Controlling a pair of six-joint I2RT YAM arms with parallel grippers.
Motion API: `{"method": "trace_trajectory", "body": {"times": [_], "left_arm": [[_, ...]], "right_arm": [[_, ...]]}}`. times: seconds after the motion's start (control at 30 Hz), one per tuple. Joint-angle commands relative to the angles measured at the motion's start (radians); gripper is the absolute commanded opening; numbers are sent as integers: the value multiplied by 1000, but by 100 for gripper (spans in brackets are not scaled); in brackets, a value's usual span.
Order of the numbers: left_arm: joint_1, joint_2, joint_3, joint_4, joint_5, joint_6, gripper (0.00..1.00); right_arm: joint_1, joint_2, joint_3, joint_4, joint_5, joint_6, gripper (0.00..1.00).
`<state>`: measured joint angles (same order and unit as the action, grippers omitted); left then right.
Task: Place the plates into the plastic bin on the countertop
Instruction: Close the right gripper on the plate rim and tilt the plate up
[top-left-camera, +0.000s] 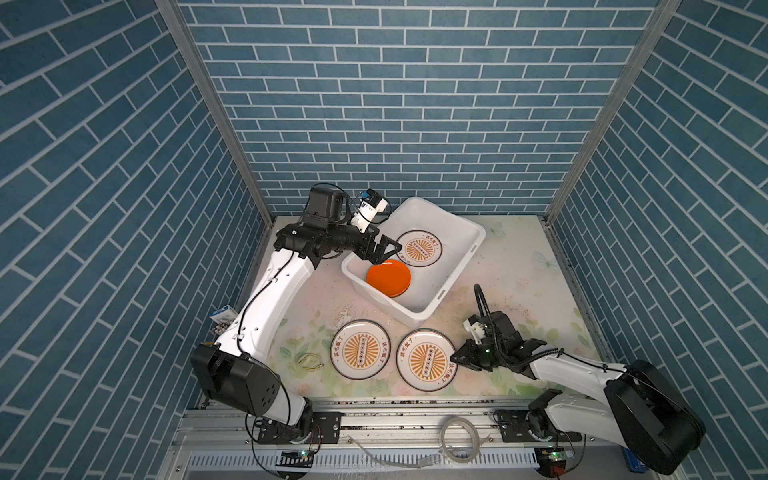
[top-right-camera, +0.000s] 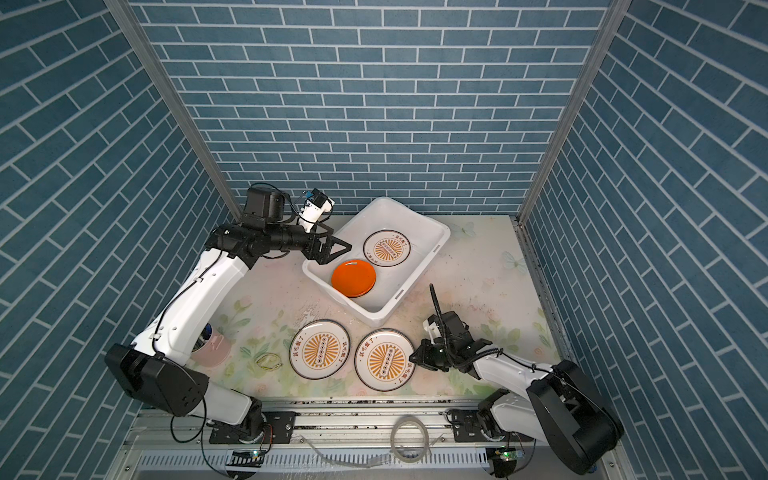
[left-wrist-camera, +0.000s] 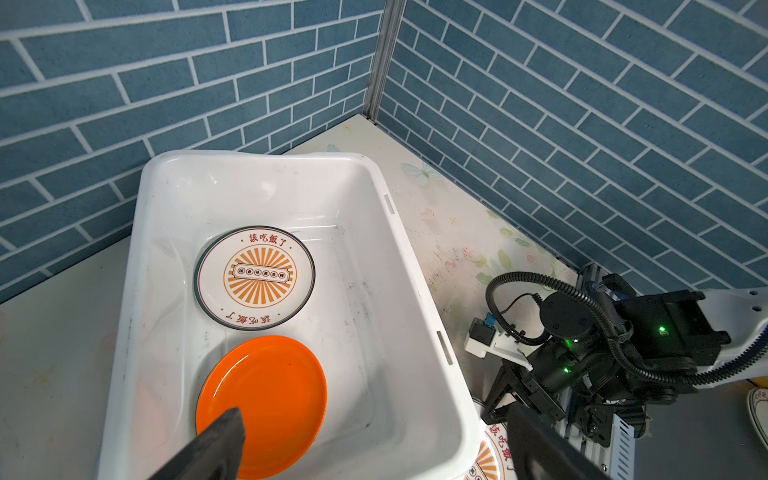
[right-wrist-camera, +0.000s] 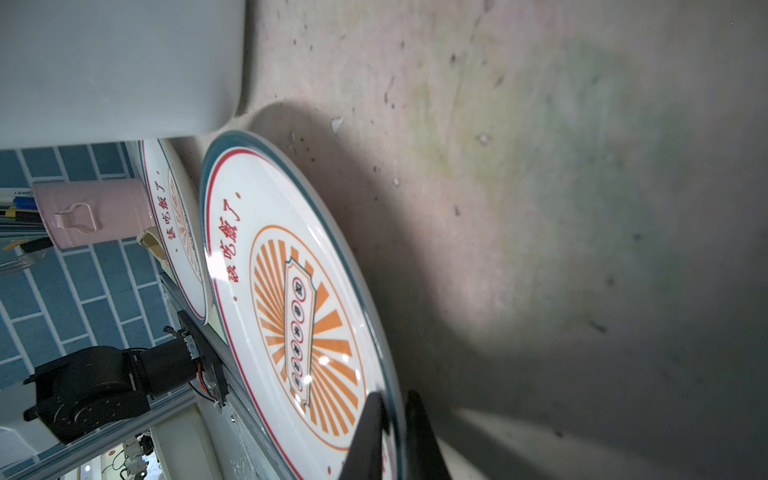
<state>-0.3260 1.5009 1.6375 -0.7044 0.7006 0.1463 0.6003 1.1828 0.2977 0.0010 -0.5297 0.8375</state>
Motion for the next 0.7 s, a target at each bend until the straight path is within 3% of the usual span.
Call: {"method": "trace_trajectory", "body": {"times": [0.0, 0.67], "left_arm": [[-5, -15, -13, 9, 3, -7, 99], [-5, 23, 33, 39, -22, -43, 100]], "right_arm": [[-2, -20, -41, -150, 96, 3, 2], [-26, -477, 34, -527, 197, 70, 0]]}}
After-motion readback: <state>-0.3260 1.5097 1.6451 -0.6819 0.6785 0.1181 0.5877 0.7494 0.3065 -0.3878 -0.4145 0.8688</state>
